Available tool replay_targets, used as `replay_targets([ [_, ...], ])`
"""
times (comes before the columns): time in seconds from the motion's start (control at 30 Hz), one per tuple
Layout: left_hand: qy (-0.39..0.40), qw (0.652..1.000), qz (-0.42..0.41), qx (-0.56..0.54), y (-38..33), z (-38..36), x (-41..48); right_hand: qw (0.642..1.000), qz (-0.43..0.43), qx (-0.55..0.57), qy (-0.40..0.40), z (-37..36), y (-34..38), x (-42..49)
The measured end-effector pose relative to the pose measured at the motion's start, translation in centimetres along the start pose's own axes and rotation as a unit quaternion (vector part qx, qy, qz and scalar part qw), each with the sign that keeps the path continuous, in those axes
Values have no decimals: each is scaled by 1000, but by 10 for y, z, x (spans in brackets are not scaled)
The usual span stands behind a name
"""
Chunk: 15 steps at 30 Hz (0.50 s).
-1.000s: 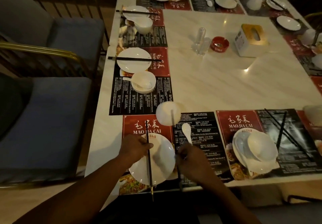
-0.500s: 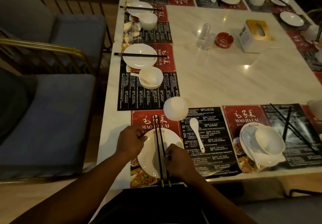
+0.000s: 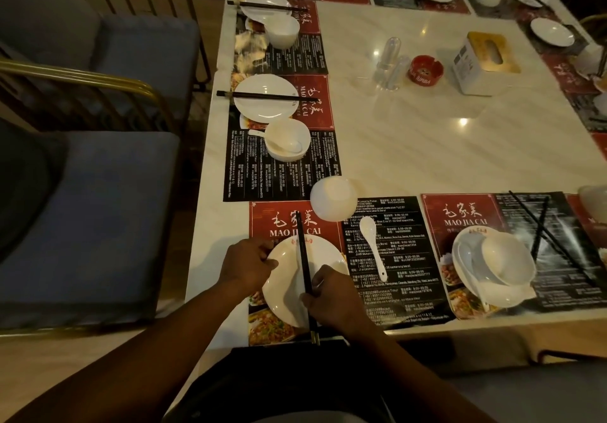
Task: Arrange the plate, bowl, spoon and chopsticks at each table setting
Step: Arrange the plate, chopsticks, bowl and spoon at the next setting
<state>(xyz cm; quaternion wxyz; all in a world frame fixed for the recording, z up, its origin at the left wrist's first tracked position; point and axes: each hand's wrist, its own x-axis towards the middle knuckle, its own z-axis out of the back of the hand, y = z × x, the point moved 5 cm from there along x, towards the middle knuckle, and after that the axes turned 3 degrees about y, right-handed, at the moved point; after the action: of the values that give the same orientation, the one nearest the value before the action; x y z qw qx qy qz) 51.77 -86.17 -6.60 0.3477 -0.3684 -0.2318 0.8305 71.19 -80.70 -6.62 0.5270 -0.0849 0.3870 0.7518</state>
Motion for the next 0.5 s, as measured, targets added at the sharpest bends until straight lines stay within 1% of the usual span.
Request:
replay_targets([
  [0.5, 8, 1000, 0, 9, 3, 1, 0, 1000, 6, 12, 5, -10, -3, 1],
])
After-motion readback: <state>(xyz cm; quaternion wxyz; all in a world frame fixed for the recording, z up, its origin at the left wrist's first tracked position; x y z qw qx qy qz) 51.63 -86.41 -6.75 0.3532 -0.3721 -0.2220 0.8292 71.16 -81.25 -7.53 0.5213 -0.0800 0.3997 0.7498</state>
